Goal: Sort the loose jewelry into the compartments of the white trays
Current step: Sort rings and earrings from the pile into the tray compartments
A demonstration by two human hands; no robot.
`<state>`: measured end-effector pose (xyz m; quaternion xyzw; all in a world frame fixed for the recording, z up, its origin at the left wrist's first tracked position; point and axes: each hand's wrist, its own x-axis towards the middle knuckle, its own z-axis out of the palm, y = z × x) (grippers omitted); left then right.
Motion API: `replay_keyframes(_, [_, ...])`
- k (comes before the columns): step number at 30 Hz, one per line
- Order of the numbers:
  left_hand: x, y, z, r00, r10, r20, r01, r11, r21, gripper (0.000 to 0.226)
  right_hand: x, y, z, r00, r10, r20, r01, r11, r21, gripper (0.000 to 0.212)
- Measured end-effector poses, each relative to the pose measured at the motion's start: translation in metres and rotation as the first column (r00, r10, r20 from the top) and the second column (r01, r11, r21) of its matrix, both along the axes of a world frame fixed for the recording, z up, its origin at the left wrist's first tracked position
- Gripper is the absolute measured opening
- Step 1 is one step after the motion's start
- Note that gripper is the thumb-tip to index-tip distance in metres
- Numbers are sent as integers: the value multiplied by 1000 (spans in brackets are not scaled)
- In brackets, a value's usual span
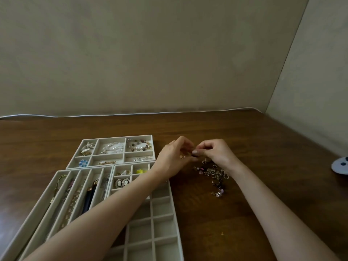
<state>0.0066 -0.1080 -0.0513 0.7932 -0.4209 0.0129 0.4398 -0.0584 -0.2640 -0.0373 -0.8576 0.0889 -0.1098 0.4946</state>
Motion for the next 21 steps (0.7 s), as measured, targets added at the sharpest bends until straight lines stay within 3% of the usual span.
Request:
replay_keyframes(4, [0, 2, 1, 999, 21, -34, -21, 1000, -20, 24, -3, 4, 1, 1000, 16, 7, -16, 1000, -4, 7])
replay_keyframes(8, [2, 5, -1, 995, -4, -95, 0, 999, -40, 16, -9, -18, 9, 988, -110, 113, 126, 982, -143, 6])
replay_keyframes(12, [6, 6, -1, 982, 20, -187, -37, 995, -89, 6, -16, -43, 7, 978, -209, -10, 199, 943, -266, 12])
replay_keyframes(16, [7, 9, 0, 955, 4, -296, -41, 992, -119, 6, -14, -47, 0, 964, -216, -153, 161, 938, -308, 14])
replay_keyframes(21, [5, 11, 4, 938, -29, -346, -27, 987, -157, 9, -9, -36, -5, 957, -241, -163, 144, 879, -455, 16])
